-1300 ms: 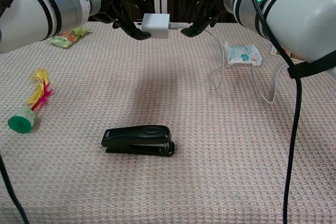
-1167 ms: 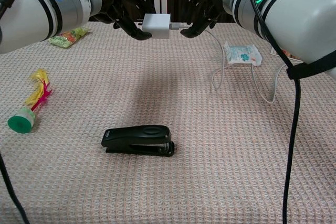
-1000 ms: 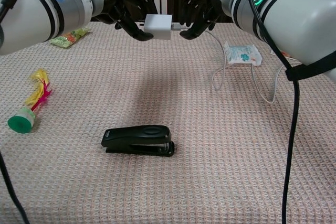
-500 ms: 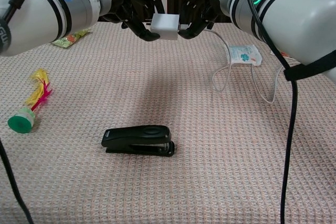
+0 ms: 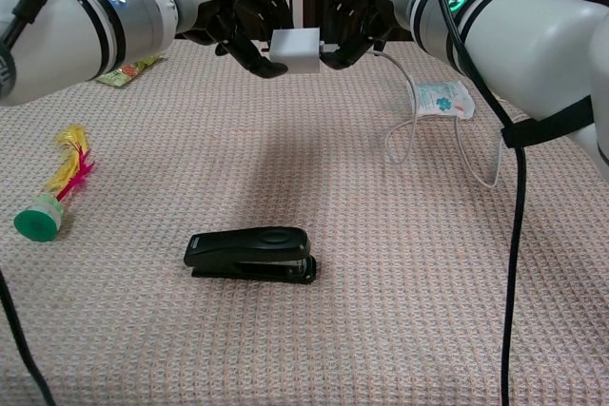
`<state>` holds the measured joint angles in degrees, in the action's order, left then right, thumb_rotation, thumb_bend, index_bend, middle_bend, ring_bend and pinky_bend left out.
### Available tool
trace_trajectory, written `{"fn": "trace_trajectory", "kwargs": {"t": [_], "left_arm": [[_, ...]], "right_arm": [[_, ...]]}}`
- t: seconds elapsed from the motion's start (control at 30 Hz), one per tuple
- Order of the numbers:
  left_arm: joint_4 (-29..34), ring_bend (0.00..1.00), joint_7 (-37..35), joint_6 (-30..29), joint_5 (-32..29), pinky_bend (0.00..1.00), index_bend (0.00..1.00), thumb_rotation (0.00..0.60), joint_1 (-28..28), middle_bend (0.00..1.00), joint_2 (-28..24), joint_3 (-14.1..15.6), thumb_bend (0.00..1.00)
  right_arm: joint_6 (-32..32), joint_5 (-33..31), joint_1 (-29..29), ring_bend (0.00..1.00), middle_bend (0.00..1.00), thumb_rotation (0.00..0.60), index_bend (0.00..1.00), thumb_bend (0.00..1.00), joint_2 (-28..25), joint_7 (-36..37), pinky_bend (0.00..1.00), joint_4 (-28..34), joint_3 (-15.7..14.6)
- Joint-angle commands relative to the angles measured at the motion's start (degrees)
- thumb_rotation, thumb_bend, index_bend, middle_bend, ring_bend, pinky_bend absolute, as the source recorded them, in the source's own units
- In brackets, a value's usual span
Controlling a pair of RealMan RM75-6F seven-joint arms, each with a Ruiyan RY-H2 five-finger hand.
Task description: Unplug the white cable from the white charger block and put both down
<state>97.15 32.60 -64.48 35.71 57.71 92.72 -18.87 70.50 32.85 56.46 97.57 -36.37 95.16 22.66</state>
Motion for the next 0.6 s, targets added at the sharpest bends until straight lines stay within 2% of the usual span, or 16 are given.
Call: {"fn": "trace_trajectory", "kwargs": {"t": [0.03,0.2,0.33,0.6], "left_arm": [[-0.3,0.79,-0.1,0.2,-0.1,1.0,0.55,0.573,-0.1,0.51,-0.1,0.1,0.49],[-0.6,0.79,-2.8,1.1,0.8,1.0,0.55,0.577,-1.3,0.51,-1.0,0.4,0.49],[-2.3,0.79,-5.3,1.8,2.7,1.0,0.55,0.58,-3.1,0.51,-2.0,1.8,0.49],[-11.7,0.78,-8.1,5.4,3.9,1.0,0.55,0.589,-5.3,0.5,-0.3,5.3,0.49]], "right_arm": [[0.3,0.5,0.1,0.31,0.43,0.6,0.73,0.44,0.2,-0.3,0.44,0.0,-0.3],[1.1,1.5,-0.7,0.31,0.44,0.6,0.74,0.44,-0.5,-0.6,0.44,1.0,-1.0],[1.7,1.8,-1.7,0.31,0.44,0.6,0.74,0.44,-1.9,-0.9,0.44,1.8,-1.6],[0.0,0.6,-3.6,0.31,0.43,0.6,0.74,0.44,-4.6,0.6,0.44,1.2,-1.7]]}}
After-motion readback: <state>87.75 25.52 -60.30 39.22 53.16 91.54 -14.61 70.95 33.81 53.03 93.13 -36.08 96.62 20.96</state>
